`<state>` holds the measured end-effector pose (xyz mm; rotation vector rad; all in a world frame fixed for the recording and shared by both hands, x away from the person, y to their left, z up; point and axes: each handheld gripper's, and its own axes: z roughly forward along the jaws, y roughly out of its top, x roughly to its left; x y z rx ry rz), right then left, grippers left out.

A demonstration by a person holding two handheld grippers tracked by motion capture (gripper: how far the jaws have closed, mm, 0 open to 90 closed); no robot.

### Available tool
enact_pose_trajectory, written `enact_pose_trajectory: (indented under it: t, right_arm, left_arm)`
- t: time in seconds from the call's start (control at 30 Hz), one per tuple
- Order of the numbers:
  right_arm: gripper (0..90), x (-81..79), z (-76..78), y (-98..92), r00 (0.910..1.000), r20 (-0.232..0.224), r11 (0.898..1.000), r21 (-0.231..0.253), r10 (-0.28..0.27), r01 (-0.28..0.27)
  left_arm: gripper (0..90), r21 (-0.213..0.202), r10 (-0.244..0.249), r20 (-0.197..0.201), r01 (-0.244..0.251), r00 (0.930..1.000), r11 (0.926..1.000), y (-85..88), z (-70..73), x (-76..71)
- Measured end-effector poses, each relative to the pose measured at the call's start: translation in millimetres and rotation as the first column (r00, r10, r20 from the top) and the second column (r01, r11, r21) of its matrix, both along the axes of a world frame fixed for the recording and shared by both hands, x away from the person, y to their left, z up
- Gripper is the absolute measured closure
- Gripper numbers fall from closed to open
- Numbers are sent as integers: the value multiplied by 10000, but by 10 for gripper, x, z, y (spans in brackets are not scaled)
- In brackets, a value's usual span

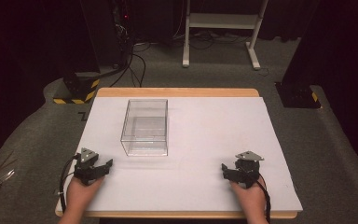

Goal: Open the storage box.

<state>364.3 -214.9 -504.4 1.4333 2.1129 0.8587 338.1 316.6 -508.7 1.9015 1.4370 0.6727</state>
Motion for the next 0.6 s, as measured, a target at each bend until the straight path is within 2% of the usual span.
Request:
enact_pose_trajectory:
  t: [0.6]
  right_arm:
    - [132, 4, 1, -3, 10000, -19, 10000, 28, 5, -5]
  left_arm:
    - [329, 110, 59, 8, -59, 10000, 9999, -11, 5, -1]
